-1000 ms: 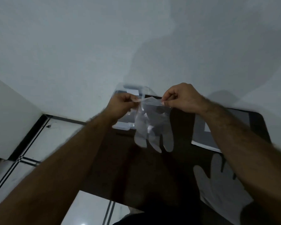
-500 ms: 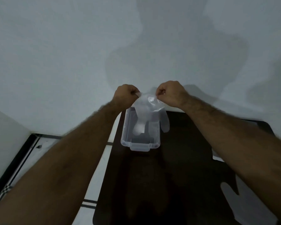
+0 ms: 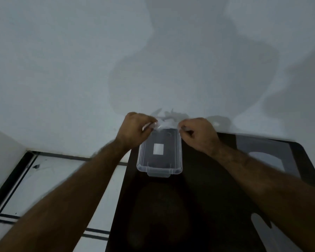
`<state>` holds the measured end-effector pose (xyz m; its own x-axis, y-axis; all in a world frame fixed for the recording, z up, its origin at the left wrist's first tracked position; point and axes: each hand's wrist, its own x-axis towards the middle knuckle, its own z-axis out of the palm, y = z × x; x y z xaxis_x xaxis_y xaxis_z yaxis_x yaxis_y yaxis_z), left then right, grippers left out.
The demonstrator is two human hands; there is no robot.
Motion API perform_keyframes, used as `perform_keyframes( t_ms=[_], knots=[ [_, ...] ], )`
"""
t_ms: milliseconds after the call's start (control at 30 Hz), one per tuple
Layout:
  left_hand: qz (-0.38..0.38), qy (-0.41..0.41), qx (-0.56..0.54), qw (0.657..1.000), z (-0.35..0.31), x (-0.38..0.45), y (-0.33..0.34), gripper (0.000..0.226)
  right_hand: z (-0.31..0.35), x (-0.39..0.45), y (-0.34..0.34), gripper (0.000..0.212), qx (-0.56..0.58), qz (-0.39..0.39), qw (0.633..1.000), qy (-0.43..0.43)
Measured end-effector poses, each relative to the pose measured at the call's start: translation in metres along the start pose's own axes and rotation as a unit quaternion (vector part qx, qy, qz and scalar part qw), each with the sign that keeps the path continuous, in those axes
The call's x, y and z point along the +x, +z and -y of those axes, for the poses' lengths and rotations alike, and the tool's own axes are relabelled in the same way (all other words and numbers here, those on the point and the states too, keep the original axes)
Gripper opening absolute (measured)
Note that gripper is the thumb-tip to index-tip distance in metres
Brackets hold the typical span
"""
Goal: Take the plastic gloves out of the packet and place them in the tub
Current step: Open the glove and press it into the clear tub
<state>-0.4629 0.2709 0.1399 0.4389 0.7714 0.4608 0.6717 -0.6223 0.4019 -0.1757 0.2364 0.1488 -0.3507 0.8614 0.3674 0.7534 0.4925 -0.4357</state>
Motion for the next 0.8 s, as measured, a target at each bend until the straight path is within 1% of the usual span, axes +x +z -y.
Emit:
perform_keyframes(
  t_ms=[67, 133, 200, 267, 367, 433, 500, 567, 633, 700, 800],
  knots=[
    [0.035, 0.003, 0.014, 0.999, 0.012, -0.016, 0.016, 0.011, -0.007, -0.007, 0.015, 0.014, -0.014, 0.036, 0.999, 0.001],
    [0.065, 0.005, 0.019, 0.998, 0.020, -0.024, 0.030, 0.009, -0.015, -0.011, 0.031, 0.017, -0.031, 0.068, 0.997, 0.013],
    [0.100, 0.000, 0.037, 0.994, 0.029, -0.027, 0.042, 0.011, -0.023, -0.012, 0.045, 0.019, -0.054, 0.104, 0.993, 0.010],
    [0.144, 0.001, 0.081, 0.986, 0.039, -0.030, 0.053, 0.016, -0.030, -0.011, 0.058, 0.018, -0.084, 0.159, 0.984, -0.013],
    [0.222, 0.034, 0.147, 0.963, 0.049, -0.033, 0.067, 0.023, -0.037, -0.008, 0.078, 0.018, -0.138, 0.254, 0.956, -0.038],
    [0.281, 0.048, 0.169, 0.944, 0.053, -0.032, 0.077, 0.022, -0.036, -0.003, 0.089, 0.019, -0.166, 0.318, 0.932, -0.041],
    [0.332, 0.064, 0.183, 0.923, 0.057, -0.029, 0.085, 0.021, -0.034, 0.001, 0.098, 0.020, -0.183, 0.366, 0.911, -0.039],
    [0.373, 0.086, 0.210, 0.900, 0.060, -0.025, 0.092, 0.021, -0.031, 0.004, 0.104, 0.017, -0.197, 0.393, 0.897, -0.049],
    [0.401, 0.106, 0.232, 0.880, 0.059, -0.020, 0.098, 0.019, -0.030, 0.006, 0.111, 0.015, -0.216, 0.416, 0.880, -0.077],
    [0.426, 0.106, 0.238, 0.867, 0.058, -0.016, 0.102, 0.019, -0.031, 0.007, 0.117, 0.021, -0.232, 0.447, 0.859, -0.097],
    [0.469, 0.094, 0.243, 0.844, 0.059, -0.013, 0.106, 0.027, -0.029, 0.014, 0.125, 0.034, -0.231, 0.509, 0.826, -0.076]
  ],
)
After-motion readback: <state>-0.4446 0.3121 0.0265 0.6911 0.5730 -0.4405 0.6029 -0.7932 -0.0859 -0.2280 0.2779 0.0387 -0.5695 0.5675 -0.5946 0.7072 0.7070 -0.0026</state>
